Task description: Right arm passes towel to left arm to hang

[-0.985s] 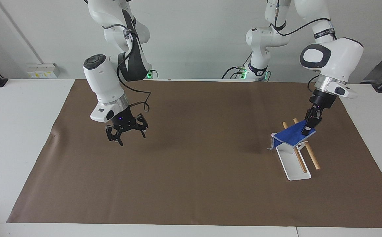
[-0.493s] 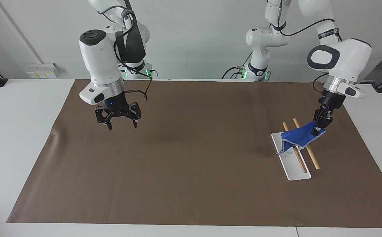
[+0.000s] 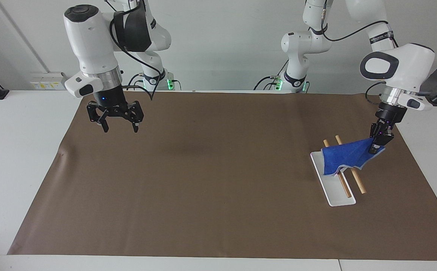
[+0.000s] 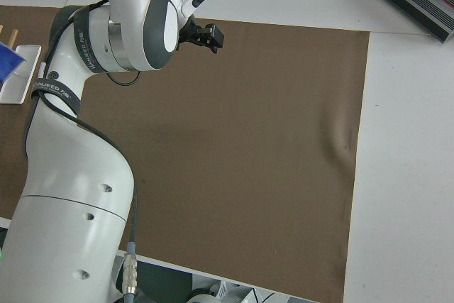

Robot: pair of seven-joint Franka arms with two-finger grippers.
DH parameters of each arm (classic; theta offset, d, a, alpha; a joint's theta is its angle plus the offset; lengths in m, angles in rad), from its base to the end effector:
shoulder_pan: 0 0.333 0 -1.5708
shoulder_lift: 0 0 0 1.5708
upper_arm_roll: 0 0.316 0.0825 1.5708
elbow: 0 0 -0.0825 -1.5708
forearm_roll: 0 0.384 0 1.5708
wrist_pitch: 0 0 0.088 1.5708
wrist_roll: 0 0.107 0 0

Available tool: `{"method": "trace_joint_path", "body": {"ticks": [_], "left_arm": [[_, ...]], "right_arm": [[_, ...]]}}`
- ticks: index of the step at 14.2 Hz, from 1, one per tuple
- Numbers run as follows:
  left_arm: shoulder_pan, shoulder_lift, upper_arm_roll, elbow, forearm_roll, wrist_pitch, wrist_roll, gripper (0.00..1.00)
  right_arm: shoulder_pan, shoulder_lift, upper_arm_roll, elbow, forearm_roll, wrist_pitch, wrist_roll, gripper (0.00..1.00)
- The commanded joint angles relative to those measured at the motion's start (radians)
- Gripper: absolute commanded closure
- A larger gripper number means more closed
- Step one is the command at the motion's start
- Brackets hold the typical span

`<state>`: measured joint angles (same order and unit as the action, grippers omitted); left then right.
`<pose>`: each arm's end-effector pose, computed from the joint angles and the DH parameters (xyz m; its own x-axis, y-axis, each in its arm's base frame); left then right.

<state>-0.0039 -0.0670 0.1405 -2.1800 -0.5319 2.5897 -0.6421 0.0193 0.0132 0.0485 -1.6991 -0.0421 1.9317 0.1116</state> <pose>0.5520 0.0866 0.4689 0.3844 0.9230 0.0182 0.7571 -0.3264 0.5659 0.5865 0.0367 0.5902 0.9749 -0.0307 0.2206 -0.0352 -0.9992 0.0166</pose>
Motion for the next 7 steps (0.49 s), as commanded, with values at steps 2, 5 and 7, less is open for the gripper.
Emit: {"method": "trace_joint_path", "body": {"ticks": [2, 5, 7], "left_arm": [[0.002, -0.001, 0.013, -0.027, 0.039, 0.023, 0.002, 1.0], [0.002, -0.004, 0.014, -0.063, 0.047, 0.047, 0.001, 1.0], [0.001, -0.004, 0.014, -0.102, 0.047, 0.102, 0.001, 1.0]], "right_arm": [[-0.001, -0.044, -0.047, 0.012, -0.018, -0.092, 0.025, 0.0], [-0.007, -0.044, -0.122, 0.096, 0.001, -0.215, 0.028, 0.0], [-0.016, -0.036, -0.128, 0.131, 0.002, -0.299, 0.029, 0.0]]}}
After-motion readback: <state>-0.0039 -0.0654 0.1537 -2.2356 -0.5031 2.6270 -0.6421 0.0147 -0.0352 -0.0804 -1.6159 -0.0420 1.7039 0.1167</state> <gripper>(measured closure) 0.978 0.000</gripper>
